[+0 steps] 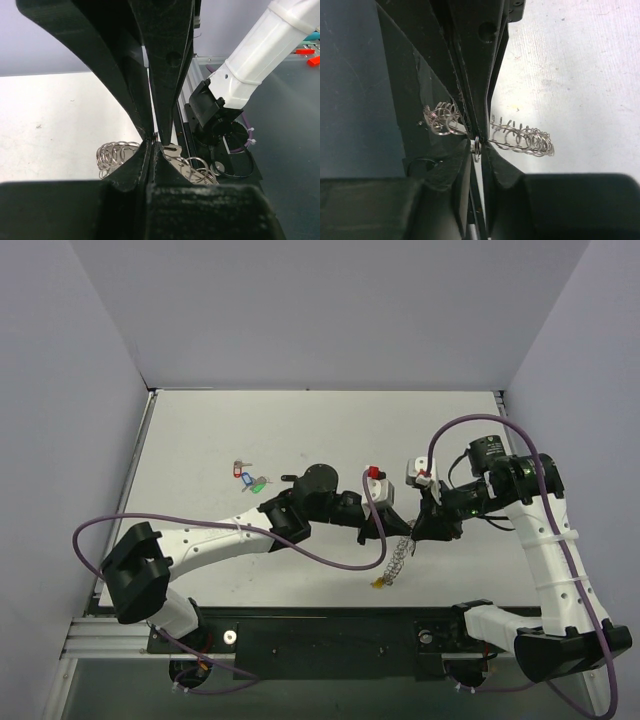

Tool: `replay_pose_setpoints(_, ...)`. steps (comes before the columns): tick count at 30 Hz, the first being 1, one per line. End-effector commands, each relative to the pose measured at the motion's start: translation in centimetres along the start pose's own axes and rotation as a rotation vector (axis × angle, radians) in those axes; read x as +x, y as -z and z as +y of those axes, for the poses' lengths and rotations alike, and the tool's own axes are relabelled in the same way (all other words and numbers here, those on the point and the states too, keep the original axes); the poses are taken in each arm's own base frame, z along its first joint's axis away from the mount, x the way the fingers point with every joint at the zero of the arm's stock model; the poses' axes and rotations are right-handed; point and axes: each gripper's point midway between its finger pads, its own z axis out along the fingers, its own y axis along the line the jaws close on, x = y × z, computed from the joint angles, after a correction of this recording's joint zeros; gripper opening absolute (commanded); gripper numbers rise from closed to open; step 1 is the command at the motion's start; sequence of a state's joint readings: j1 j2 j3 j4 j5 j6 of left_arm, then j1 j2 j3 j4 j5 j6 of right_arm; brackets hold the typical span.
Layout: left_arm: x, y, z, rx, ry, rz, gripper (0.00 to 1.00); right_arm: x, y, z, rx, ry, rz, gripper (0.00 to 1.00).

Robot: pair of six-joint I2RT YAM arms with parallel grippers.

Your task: Put the keys on the keyring

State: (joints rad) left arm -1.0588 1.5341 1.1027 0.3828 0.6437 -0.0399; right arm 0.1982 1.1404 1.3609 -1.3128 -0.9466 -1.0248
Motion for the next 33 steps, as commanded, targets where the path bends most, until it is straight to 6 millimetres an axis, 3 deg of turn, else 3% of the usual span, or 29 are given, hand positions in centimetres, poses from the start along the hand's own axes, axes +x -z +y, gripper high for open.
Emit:
replay_pose_setpoints(1,-2.7,0.2,-0.7,0.010,-0.036,-0.058,0.00,-2.2,0.7,0.7,-0.010,-0.035,-0.136,0.20)
replay_pose_setpoints(2,-3.4,0.7,-0.7,-0.010,-0.052,-0.100,0.00,-2.7,1.0,1.0,-0.009,-0.053,-0.172,0.32)
replay_pose_setpoints(4,-4.5,1.7,-1.2,-0.031,-0.062,-0.182,0.00,-3.3,1.6,1.1,0.011,-0.090,-0.228,0.41)
replay_pose_setpoints(8,-6.3,3.5,-1.8,-0.066,-0.066,-0.320,0.00,-4.2,1.9,1.1,0.039,-0.138,-0.315,0.44)
replay_pose_setpoints(16,-7.7,5.4,-2.0,-0.118,0.038,-0.471,0.00,-6.8,1.9,1.3,-0.069,-0.307,-0.499,0.44)
replay_pose_setpoints(25,-7.8,6.1,-1.2,-0.146,0.210,-0.596,0.00,-6.3,1.5,0.6,-0.069,-0.360,-0.479,0.43)
replay_pose_setpoints(33,-7.9,6.4,-0.5,-0.177,0.246,-0.634,0.00,-6.6,1.6,0.1,-0.083,-0.408,-0.506,0.39)
